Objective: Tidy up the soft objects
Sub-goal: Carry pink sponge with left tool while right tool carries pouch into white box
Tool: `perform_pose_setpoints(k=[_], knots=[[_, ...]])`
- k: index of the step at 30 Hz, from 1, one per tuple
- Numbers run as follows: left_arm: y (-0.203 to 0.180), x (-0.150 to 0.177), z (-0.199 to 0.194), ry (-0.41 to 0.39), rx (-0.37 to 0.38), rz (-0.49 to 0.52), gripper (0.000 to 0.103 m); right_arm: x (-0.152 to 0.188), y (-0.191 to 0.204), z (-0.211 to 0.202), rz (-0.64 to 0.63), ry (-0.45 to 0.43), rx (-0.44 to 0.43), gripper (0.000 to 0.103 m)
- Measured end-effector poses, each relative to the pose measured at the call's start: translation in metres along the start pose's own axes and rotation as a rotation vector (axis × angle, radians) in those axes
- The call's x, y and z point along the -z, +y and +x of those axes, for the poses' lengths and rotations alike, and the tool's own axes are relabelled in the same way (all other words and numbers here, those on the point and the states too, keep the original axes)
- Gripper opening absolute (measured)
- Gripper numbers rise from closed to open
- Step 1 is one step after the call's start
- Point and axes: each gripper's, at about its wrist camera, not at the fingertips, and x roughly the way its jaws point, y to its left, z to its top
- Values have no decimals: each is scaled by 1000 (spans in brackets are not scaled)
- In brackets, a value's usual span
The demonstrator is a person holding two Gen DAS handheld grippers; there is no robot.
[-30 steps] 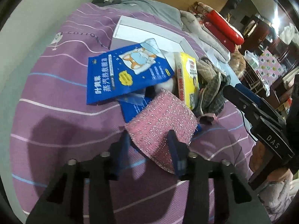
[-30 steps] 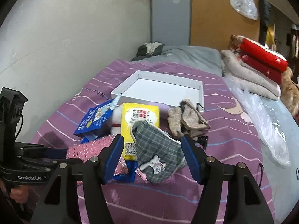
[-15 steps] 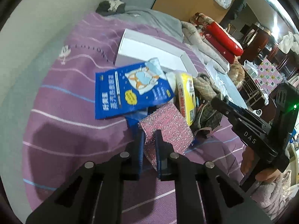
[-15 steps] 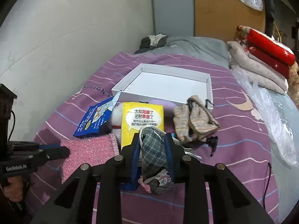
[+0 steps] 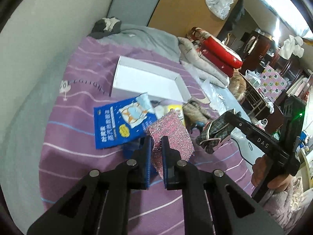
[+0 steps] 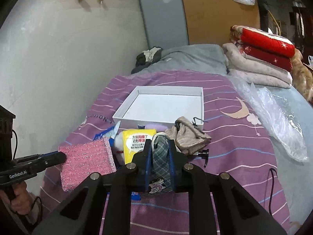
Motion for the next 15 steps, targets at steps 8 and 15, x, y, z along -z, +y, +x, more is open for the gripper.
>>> perform_pose_setpoints(k=[8,15], knots=[[-12,-28,2,-40,-11,47,11,-17,-4,-19,49,-1,-25,14],[-10,-66,18,-55,-20,68,11,-52,-6,-22,55,-12,-5,14]])
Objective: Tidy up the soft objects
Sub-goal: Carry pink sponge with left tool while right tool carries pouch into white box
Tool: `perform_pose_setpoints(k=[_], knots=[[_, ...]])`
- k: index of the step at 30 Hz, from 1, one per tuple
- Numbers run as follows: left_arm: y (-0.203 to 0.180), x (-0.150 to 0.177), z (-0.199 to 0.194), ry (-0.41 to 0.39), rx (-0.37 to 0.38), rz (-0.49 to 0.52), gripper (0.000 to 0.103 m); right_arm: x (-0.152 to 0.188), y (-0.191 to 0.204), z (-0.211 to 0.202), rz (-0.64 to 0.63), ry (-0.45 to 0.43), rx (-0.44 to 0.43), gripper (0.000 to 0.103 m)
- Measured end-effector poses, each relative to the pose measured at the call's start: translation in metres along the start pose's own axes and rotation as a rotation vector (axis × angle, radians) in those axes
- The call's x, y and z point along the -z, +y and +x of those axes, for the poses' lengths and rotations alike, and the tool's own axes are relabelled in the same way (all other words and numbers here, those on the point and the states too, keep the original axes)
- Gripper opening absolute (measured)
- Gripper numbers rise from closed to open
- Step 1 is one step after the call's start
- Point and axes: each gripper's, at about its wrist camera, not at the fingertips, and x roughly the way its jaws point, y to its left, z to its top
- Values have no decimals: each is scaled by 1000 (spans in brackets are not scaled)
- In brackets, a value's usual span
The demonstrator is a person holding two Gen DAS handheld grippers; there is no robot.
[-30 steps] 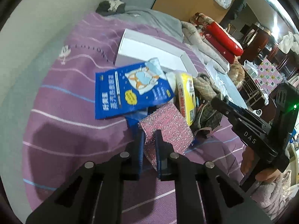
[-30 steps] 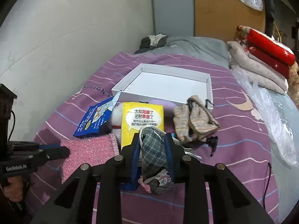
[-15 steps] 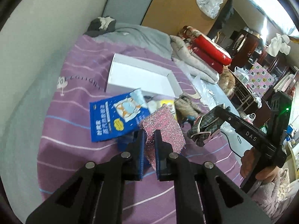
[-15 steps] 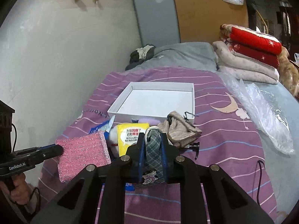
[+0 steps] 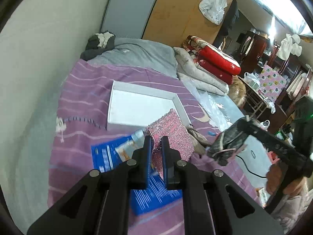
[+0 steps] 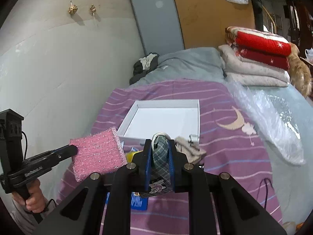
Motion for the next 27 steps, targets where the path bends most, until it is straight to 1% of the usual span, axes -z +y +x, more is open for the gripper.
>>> perform_pose_setpoints(k=[6,12,15,17,20,22,24,27], knots=[[2,-21,17,-6,-10,10,11,-32,-3,16,2,-10,9,14],[4,-34,27,-17,1,-5,11,-54,-16,20,85,15,-23,14],[5,-42,33,-20,-5,-5,11,-58,-21,10,123,28,-45,14],[7,-44,35,-20,-5,-4,11,-61,-23,-4,144,9,-60,14],[7,-48,38,-22,1,-8,11,-69,-19,-27,132,-35,-49,14],[8,-54,44,-18,5,-21,11,-77,-16,-31,116,-44,-41,14],[10,-58,51,-10,19,-39,11,-85,-16,-25,111,-42,-23,14],[11,-65,63,-2,19,-49,11,-95,-25,1,131,-12,6,14]])
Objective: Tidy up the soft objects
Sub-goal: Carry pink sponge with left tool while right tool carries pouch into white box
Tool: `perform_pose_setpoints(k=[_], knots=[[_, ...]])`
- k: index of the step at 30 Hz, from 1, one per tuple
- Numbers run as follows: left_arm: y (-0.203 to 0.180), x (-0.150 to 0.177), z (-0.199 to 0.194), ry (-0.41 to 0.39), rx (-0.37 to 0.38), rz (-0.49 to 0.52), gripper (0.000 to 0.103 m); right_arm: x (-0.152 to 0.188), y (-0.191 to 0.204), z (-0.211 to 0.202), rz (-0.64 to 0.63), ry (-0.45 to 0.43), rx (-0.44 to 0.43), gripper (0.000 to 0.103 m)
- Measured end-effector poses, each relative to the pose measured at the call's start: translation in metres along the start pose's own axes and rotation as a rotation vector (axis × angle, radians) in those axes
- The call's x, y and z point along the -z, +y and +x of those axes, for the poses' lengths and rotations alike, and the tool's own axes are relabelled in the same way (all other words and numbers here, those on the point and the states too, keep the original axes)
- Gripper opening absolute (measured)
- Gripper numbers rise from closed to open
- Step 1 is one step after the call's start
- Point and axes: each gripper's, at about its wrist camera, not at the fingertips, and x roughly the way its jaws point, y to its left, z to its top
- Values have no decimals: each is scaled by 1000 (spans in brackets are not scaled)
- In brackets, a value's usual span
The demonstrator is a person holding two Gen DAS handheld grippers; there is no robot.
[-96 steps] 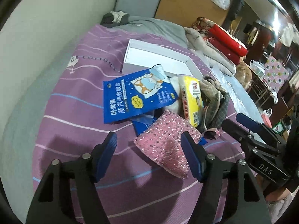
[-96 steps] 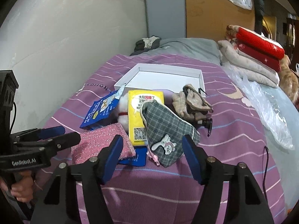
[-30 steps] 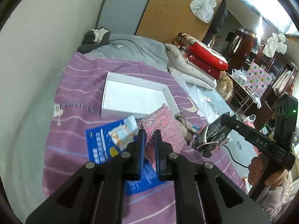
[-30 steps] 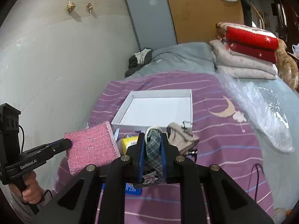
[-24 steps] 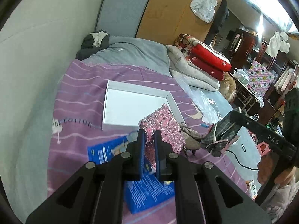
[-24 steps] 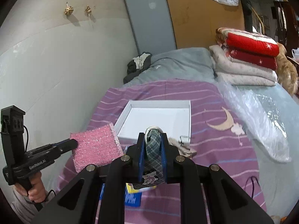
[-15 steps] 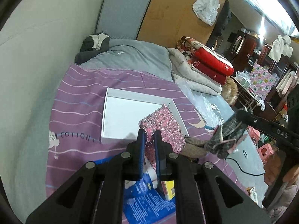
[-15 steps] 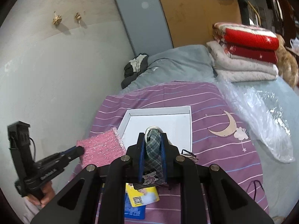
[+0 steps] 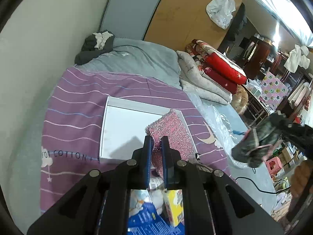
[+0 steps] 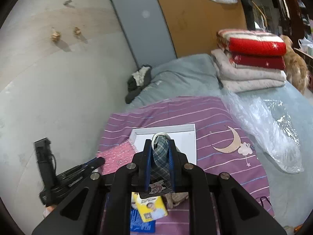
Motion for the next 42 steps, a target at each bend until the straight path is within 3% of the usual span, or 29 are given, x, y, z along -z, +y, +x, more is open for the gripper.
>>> perform_pose_setpoints(k=[11,20,23,29,34,39,42], knots=[[8,-15,72,53,-20,-76,11,-1,-28,124,78,152,53,14],[33,-11,118,108,-120,-170,11,2,-39,199,37,256,125,14],[41,-4,126,132,-184,-190,11,6,-37,218,4,300,151,14],[51,10,143,229,-209,-261,11,8,-15,257,-100,388,192,14],[42,21,156,303,-247,-273,11,23,-18,300,-94,517,195,14],[33,32,167,382,-262,-276,11,32,-25,311,-89,545,205,15],[22,30,172,431,-214,-272,11,32,-34,319,-60,562,216,15]])
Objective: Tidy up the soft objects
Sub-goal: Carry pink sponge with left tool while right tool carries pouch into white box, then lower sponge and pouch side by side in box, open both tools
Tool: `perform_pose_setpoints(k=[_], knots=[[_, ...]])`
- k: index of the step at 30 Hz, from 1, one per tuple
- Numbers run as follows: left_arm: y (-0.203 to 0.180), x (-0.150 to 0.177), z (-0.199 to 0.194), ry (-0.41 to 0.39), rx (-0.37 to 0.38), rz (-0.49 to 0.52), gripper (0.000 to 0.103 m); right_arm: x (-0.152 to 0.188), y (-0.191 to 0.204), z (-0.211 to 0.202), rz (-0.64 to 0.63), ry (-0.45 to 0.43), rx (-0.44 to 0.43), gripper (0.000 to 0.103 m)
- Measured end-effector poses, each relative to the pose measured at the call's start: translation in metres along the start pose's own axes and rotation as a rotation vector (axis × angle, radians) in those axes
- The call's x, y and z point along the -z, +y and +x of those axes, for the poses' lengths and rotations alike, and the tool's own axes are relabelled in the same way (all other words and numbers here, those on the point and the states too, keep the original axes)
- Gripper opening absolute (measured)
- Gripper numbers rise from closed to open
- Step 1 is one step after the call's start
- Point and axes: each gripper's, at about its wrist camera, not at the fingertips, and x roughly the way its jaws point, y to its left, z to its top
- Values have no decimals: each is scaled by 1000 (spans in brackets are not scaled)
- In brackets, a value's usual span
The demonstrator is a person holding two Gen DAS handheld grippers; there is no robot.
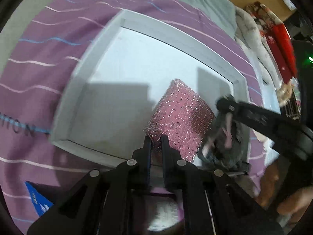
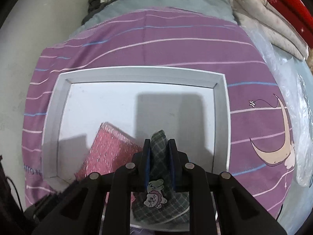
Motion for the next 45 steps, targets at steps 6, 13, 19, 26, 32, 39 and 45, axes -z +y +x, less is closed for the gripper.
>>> perform_pose_setpoints(k=[6,13,19,26,32,39,45], knots=[[-14,-3,5,49,-38,57,12,-3,-18,4,50,7,-25,15],[14,-15,-27,43,27,60,46,5,-9,-3,-49,-2,-83,19],[31,-38,-45,-42,50,53,54,16,-8,-12,-69,2,-90,35],[0,-47,-9,9,35,200,36,18,-24,-30,14,-26,-150,41],[-4,-31,10,117,25,218,23,25,-18,-28,-42,-5,-149,26],[2,-22,-3,99,-33,205,13,20,-6,-3,-25,63,-158,21],[-14,-26,0,55,-61,293,13,21,-4,-2,-10,57,-163,22]])
